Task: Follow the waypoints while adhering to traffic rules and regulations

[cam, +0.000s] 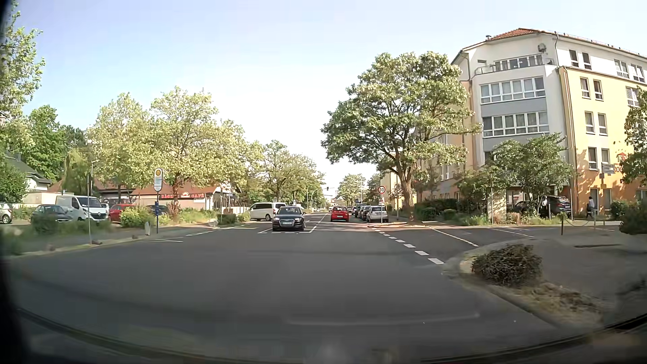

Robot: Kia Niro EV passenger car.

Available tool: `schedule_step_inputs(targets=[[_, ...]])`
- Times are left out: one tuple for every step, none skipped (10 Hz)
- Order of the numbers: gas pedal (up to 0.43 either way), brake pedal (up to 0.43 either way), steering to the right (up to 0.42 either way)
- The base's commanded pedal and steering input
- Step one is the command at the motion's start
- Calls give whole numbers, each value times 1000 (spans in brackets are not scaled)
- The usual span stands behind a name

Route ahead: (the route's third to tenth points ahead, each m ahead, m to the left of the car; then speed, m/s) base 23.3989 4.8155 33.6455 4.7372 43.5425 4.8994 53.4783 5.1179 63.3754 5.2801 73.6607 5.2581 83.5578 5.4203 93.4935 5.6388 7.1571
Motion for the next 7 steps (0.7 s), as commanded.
schedule_step_inputs(targets=[[39, 24, 2], [39, 30, 1], [39, 30, 0], [39, 30, -1], [39, 30, -3], [39, 30, -3], [39, 30, -3]])
